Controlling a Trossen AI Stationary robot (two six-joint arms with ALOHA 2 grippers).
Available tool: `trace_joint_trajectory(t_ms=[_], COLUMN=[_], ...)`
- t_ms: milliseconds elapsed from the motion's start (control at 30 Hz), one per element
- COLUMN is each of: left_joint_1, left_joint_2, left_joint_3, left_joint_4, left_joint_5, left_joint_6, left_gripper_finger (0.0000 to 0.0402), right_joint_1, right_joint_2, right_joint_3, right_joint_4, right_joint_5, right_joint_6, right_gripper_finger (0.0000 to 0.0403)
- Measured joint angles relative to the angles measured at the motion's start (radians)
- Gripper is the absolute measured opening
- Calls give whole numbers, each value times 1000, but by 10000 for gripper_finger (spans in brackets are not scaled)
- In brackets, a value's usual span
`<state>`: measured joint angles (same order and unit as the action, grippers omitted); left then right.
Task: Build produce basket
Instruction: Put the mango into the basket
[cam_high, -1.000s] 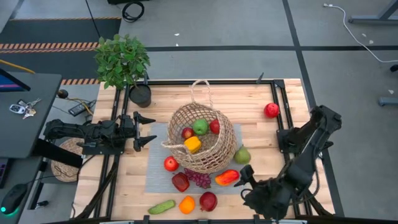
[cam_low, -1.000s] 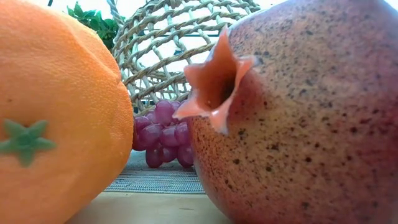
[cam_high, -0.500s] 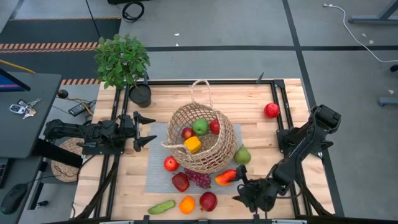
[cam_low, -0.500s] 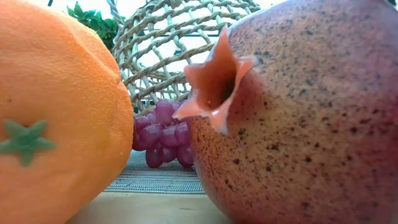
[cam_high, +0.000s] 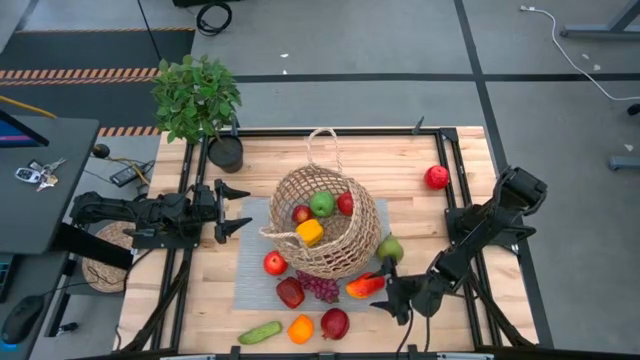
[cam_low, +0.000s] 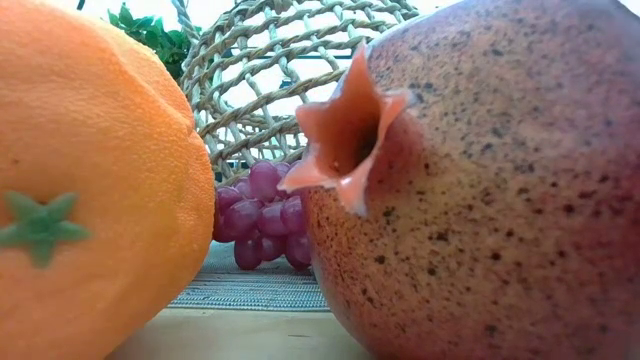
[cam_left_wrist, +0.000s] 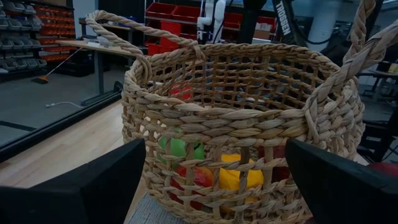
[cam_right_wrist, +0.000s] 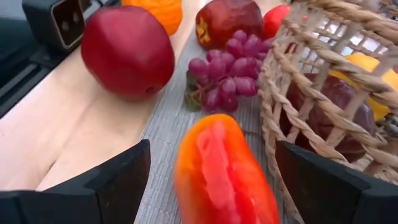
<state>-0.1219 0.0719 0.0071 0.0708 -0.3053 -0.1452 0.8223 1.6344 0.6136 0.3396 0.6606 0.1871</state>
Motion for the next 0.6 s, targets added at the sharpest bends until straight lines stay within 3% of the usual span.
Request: trace_joint_trajectory(t_ms=[600], left_joint_1=[0], left_joint_2=[0], left_joint_3=[0], left_joint_4=[0], left_joint_5=[0], left_joint_6=[0], left_gripper_finger=[392], right_joint_1=[-27], right_joint_2=[21], right_joint_3=[-67], right_joint_4=[172], right_joint_5=[-33], right_joint_6=[-8], right_gripper_finger=[348])
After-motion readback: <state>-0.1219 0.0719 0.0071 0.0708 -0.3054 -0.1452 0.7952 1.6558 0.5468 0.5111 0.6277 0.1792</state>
